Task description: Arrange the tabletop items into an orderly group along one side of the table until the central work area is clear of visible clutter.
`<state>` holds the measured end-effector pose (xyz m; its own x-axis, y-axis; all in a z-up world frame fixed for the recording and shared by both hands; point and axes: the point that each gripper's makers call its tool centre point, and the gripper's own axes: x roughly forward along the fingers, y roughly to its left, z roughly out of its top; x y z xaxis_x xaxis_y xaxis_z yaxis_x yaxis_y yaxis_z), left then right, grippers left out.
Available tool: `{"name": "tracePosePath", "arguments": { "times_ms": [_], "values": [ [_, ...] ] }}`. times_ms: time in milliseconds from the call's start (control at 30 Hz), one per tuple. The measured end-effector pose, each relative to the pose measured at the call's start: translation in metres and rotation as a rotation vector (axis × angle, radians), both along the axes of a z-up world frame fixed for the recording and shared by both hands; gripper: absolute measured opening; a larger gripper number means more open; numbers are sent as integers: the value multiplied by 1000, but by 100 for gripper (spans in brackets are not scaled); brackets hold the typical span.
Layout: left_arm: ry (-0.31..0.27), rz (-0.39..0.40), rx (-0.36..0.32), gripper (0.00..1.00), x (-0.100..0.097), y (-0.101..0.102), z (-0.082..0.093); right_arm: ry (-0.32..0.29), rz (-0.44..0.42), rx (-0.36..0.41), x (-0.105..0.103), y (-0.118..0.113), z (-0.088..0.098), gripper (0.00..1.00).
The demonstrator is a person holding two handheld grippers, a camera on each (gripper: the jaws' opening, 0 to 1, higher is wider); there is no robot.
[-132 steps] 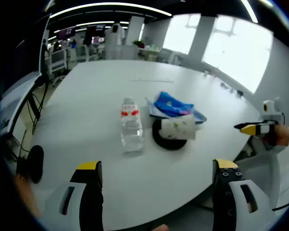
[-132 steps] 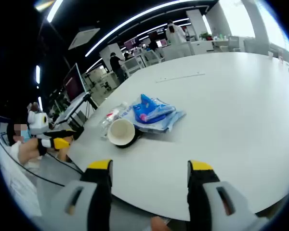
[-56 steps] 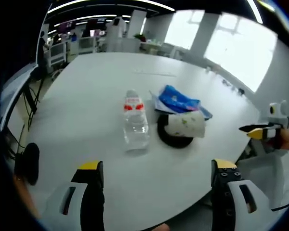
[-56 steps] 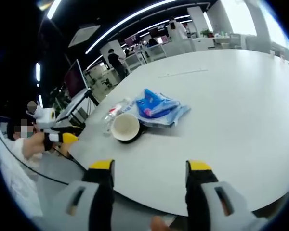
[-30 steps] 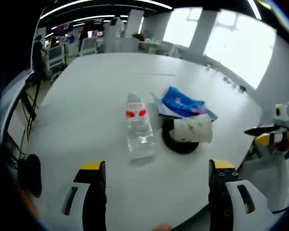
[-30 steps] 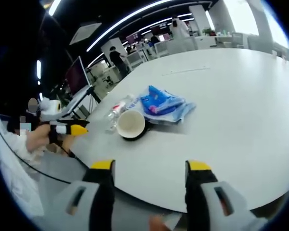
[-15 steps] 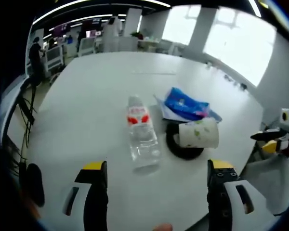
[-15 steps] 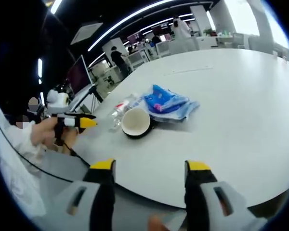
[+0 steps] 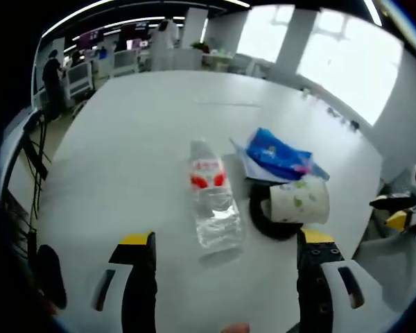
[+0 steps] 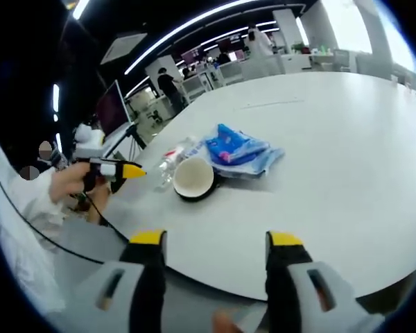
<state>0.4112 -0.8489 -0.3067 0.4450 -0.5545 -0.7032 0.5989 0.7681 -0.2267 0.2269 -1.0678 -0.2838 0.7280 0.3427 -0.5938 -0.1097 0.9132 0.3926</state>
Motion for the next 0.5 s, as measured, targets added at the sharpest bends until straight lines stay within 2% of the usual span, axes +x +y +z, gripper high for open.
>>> {"name": "tracePosePath", "arguments": {
  "times_ms": [233, 500],
  "values": [
    [12, 8, 11, 79, 14, -5, -5, 11, -14, 1, -4, -1, -4, 56],
    [34, -11, 44, 78, 21, -12, -13, 23, -28, 6, -9, -1, -6, 56]
  ]
}}
